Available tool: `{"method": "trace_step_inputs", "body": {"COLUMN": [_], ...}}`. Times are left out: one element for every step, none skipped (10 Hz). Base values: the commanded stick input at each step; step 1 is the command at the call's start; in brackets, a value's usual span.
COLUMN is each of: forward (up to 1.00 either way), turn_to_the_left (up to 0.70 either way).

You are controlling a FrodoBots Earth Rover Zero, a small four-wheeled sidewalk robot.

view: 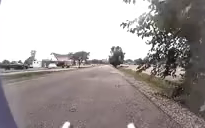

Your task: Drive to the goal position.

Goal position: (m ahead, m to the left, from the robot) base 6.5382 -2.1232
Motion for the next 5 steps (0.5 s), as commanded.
{"method": "trace_step_inputs", "body": {"forward": [0.45,0.45,0.45,0.45,0.45], "turn_to_the_left": [0.0,0.0,0.0,0.0,0.0]}}
